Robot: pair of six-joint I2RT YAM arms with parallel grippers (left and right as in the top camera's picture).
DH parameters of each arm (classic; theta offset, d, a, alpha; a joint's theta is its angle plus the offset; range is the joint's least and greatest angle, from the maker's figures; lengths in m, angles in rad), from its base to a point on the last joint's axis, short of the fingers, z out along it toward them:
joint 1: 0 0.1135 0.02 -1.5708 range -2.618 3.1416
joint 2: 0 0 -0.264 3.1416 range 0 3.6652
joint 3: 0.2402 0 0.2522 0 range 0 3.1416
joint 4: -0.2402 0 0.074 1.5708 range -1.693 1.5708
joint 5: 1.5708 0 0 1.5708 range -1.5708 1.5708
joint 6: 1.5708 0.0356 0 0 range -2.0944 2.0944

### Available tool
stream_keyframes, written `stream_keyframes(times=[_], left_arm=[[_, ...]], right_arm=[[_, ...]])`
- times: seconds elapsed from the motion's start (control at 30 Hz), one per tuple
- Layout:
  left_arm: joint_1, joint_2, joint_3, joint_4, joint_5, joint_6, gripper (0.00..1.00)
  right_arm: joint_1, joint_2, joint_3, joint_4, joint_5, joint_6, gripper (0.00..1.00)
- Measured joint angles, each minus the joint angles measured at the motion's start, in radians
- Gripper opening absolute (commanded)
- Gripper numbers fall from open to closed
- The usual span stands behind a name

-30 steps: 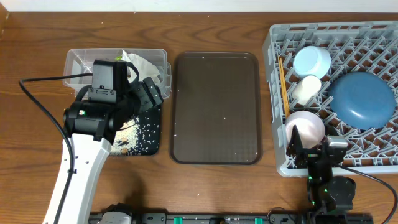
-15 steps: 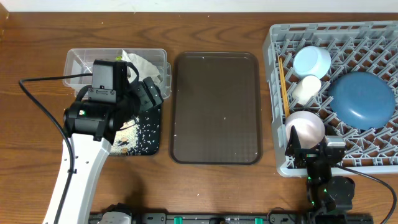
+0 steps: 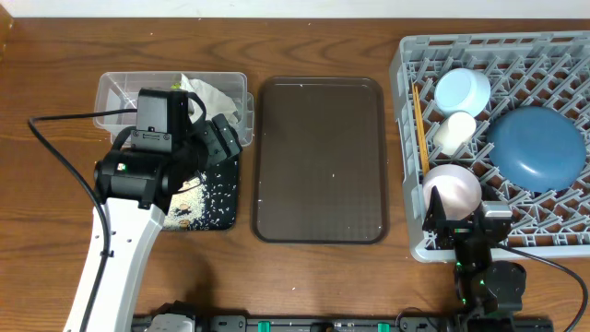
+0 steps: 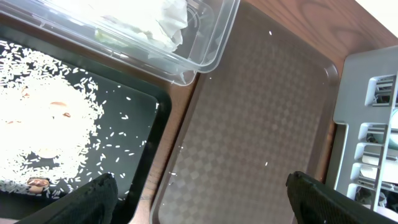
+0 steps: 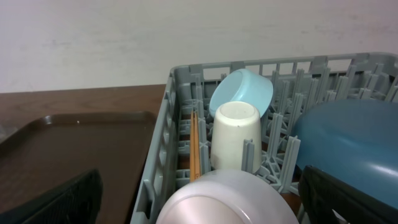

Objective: Sort waste into correct bins and load items into the dishwasher rack

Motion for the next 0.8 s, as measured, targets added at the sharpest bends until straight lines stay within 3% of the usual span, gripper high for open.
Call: stream_keyframes(times=[0.53, 0.8], left_arm=[[0.0, -0.012, -0.006, 0.001, 0.0, 0.0, 0.9], [0.0, -0.275, -0.1, 0.0, 0.0, 0.0, 0.9]], right_arm=[[0.0, 0.0, 0.0, 0.0, 0.0, -0.003, 0.99], [0.0, 0.0, 0.0, 0.0, 0.0, -0.003, 0.99]])
